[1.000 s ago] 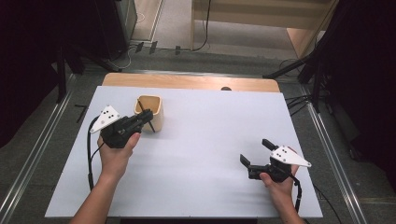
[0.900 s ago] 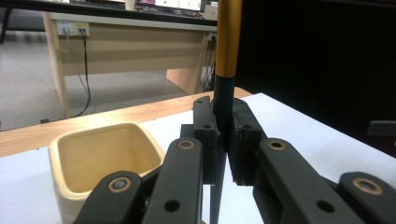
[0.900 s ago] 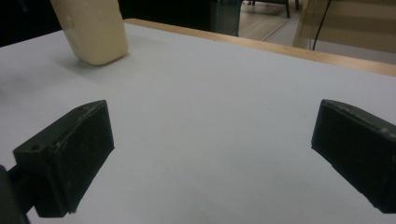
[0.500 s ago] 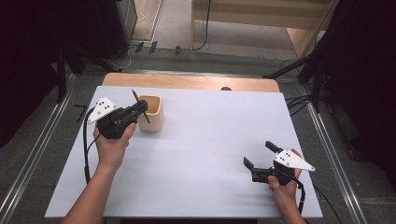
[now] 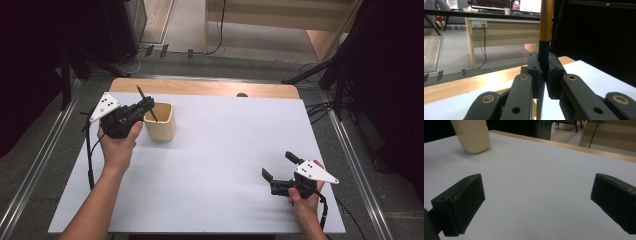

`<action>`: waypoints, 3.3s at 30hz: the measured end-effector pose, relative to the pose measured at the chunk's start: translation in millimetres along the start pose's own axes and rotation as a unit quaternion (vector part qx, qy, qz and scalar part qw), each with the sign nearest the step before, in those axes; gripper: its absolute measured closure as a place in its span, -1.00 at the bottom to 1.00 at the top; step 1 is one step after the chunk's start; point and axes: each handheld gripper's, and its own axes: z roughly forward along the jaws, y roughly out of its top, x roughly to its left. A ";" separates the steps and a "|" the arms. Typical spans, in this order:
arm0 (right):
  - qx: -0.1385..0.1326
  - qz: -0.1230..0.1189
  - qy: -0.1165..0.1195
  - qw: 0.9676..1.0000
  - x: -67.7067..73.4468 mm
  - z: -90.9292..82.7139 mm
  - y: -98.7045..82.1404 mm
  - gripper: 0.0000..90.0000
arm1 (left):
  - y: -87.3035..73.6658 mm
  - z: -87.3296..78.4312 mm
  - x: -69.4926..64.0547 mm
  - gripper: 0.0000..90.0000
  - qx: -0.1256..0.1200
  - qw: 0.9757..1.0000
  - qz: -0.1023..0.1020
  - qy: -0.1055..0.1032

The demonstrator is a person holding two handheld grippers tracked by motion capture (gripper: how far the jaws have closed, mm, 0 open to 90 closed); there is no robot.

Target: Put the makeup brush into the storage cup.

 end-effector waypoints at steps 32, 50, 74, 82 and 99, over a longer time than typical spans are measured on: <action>0.000 0.011 -0.016 1.000 -2.6 -0.1 -3.2 -1.00 | -7.4 29.3 7.9 0.88 0.024 0.999 -0.002 0.027; 0.003 0.011 -0.017 1.000 -2.2 0.7 -3.9 -1.00 | -25.7 37.7 13.8 0.88 0.046 0.998 -0.004 0.040; 0.006 0.011 -0.019 1.000 -1.9 0.8 -4.0 -1.00 | -43.2 27.7 15.8 -0.49 0.023 0.998 -0.037 0.053; 0.004 0.010 -0.019 1.000 -2.2 -0.2 -3.8 -1.00 | -41.4 3.9 8.9 -1.00 0.020 0.999 -0.009 0.027; 0.002 0.010 -0.023 1.000 -2.3 -2.0 -3.5 -1.00 | -75.1 -44.4 -0.2 -1.00 0.040 0.999 0.001 0.027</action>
